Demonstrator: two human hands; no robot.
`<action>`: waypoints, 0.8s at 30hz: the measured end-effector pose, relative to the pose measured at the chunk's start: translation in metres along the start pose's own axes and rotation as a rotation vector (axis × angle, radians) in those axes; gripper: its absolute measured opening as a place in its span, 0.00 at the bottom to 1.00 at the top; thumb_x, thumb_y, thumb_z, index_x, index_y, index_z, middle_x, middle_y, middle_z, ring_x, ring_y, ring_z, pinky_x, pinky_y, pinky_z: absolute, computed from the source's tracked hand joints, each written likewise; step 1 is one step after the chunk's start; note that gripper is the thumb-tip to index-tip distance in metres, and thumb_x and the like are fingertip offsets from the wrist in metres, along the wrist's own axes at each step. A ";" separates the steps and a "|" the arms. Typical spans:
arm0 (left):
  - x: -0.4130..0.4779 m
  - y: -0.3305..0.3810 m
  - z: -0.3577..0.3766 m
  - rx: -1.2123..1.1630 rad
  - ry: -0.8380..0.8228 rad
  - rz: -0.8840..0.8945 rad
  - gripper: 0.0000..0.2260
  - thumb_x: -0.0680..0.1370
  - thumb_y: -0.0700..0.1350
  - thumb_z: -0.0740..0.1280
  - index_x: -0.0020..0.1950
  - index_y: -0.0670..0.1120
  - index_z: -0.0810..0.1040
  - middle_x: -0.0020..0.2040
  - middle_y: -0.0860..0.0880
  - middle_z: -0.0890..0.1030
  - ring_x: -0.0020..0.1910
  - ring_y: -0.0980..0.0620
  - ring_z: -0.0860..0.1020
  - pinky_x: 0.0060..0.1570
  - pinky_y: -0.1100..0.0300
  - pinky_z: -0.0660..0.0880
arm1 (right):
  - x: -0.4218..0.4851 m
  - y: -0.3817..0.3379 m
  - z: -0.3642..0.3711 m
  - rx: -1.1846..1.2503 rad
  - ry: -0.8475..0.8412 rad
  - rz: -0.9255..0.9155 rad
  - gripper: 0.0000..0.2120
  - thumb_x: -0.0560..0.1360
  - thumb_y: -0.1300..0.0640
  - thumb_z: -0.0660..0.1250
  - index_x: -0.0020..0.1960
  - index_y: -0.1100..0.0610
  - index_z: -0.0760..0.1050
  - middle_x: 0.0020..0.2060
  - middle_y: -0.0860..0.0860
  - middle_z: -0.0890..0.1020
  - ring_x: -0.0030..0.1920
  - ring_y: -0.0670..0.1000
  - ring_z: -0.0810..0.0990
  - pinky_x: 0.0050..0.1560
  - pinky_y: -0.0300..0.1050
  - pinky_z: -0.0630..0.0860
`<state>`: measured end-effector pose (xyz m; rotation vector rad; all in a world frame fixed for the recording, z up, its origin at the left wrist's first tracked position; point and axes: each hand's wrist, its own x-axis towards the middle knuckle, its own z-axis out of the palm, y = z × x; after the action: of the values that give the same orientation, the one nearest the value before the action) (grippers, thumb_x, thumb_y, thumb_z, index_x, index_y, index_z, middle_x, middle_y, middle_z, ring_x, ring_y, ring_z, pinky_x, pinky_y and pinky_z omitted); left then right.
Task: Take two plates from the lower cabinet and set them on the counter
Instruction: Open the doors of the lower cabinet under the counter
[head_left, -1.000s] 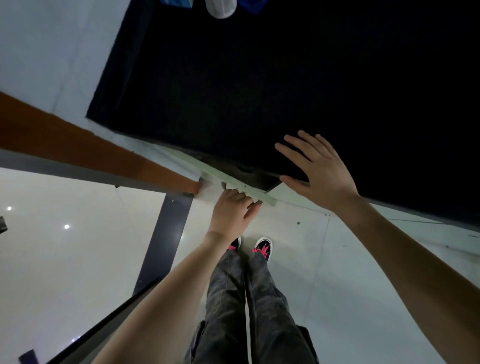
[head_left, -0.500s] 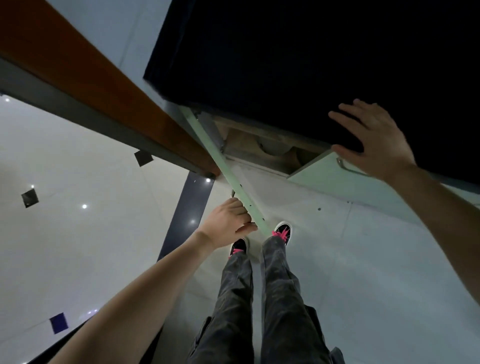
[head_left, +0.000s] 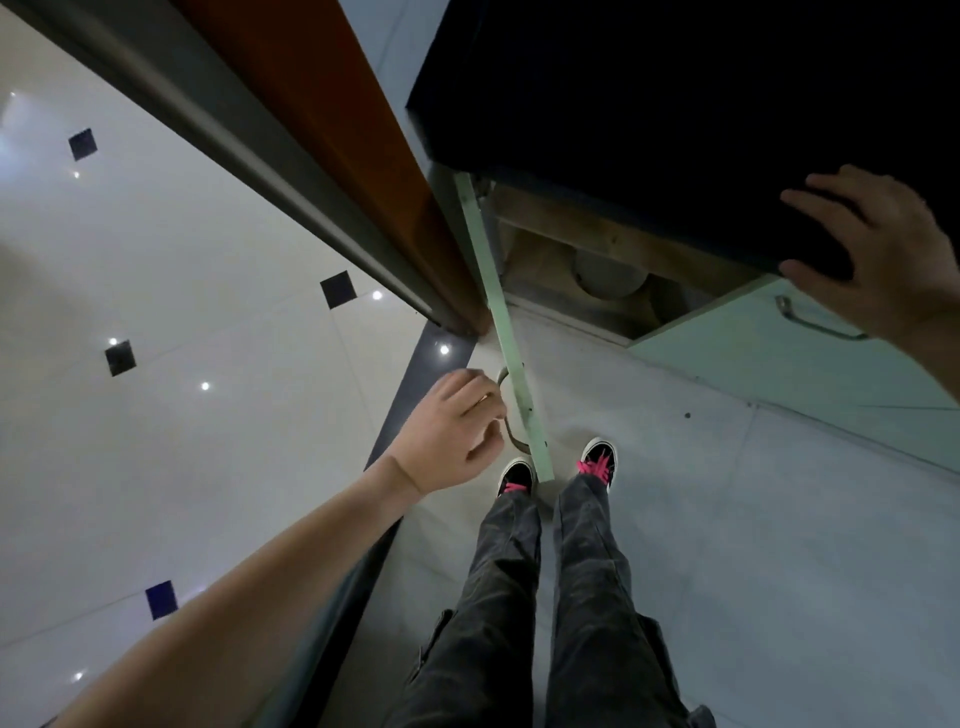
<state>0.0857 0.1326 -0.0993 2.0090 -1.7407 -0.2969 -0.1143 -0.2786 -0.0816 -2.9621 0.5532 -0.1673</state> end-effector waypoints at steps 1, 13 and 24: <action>0.014 0.014 -0.002 0.053 0.033 0.028 0.08 0.74 0.43 0.66 0.48 0.41 0.82 0.49 0.44 0.81 0.53 0.45 0.77 0.59 0.53 0.75 | -0.001 -0.001 -0.001 0.002 0.006 0.011 0.29 0.77 0.43 0.60 0.74 0.57 0.67 0.70 0.61 0.71 0.73 0.64 0.66 0.73 0.62 0.62; 0.045 0.011 0.020 0.208 -0.360 0.135 0.14 0.73 0.45 0.64 0.27 0.44 0.71 0.26 0.49 0.73 0.34 0.47 0.72 0.48 0.57 0.72 | -0.001 -0.005 -0.004 0.024 -0.067 0.055 0.30 0.76 0.42 0.59 0.75 0.54 0.65 0.72 0.57 0.68 0.75 0.61 0.63 0.75 0.60 0.58; -0.026 -0.091 -0.062 0.463 -0.607 0.371 0.07 0.74 0.43 0.60 0.36 0.44 0.73 0.36 0.48 0.74 0.39 0.44 0.73 0.60 0.56 0.67 | -0.002 0.012 0.016 0.021 -0.028 0.016 0.32 0.76 0.41 0.58 0.75 0.55 0.64 0.73 0.58 0.67 0.76 0.61 0.62 0.74 0.63 0.59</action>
<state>0.1888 0.1785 -0.0916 1.9500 -2.7284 -0.4418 -0.1179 -0.2871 -0.0996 -2.9346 0.5676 -0.1292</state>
